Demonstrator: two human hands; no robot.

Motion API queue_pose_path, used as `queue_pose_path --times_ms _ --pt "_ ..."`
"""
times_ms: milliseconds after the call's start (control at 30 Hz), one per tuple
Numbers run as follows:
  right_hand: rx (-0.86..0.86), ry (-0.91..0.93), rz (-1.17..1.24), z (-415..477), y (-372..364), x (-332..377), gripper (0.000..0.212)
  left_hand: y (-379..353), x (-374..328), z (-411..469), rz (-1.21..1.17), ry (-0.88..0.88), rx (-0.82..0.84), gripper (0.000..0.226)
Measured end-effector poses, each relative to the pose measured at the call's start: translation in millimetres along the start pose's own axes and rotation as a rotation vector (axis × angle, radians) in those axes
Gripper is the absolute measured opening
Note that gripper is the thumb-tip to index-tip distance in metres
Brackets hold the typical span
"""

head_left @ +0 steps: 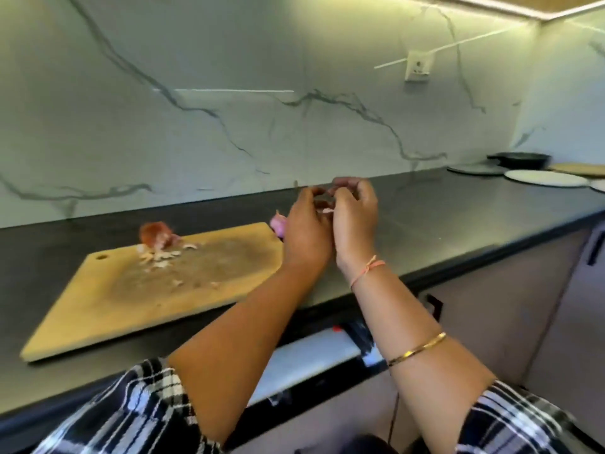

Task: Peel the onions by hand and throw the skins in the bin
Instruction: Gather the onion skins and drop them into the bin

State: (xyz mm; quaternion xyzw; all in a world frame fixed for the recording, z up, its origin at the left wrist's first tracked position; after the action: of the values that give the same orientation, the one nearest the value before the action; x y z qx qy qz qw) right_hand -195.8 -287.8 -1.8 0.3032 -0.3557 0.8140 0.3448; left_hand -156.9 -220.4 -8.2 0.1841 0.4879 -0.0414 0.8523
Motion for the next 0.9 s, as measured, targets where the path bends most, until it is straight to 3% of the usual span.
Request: queue_pose_path --times_ms 67,133,200,300,367,433,533,700,800,900 --pt "0.129 -0.121 0.016 -6 -37 -23 0.024 34 19 20 0.070 0.043 -0.076 0.032" --pt "0.329 -0.172 -0.121 -13 -70 -49 0.019 72 38 37 0.141 0.064 -0.169 0.039" --pt "0.618 -0.132 -0.320 -24 -96 -69 0.019 114 58 49 0.222 0.110 -0.265 0.039" --pt "1.089 -0.038 -0.675 -46 -118 -86 0.046 178 87 61 0.263 0.206 -0.389 0.037" --pt "1.276 0.062 -0.843 -60 -127 -88 0.054 217 106 63 0.259 0.253 -0.455 0.040" --pt "1.388 0.126 -0.808 -74 -137 -85 0.058 251 123 62 0.255 0.298 -0.518 0.041" --pt "1.466 0.171 -0.621 -93 -150 -77 0.052 281 148 61 0.279 0.383 -0.561 0.039" --pt "1.312 0.205 -0.364 -82 -206 -83 0.035 282 178 64 0.199 0.481 -0.489 0.038" --pt "1.296 0.147 -0.346 -74 -245 -104 0.035 280 183 70 0.164 0.468 -0.448 0.035" --pt "1.385 0.079 -0.428 -83 -269 -127 0.039 280 190 74 0.173 0.464 -0.427 0.035"
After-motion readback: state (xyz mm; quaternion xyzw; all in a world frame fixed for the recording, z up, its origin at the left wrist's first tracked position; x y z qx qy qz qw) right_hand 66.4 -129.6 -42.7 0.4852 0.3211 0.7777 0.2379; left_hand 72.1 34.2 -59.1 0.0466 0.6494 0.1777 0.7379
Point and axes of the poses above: each hand's wrist, its own z-axis towards the middle knuckle, its own y-axis out of the back of the hand, x = y × z, the point moved 4 cm from there along z, towards the middle knuckle, and after that the axes turned 12 degrees about y, right-handed, at the moved point
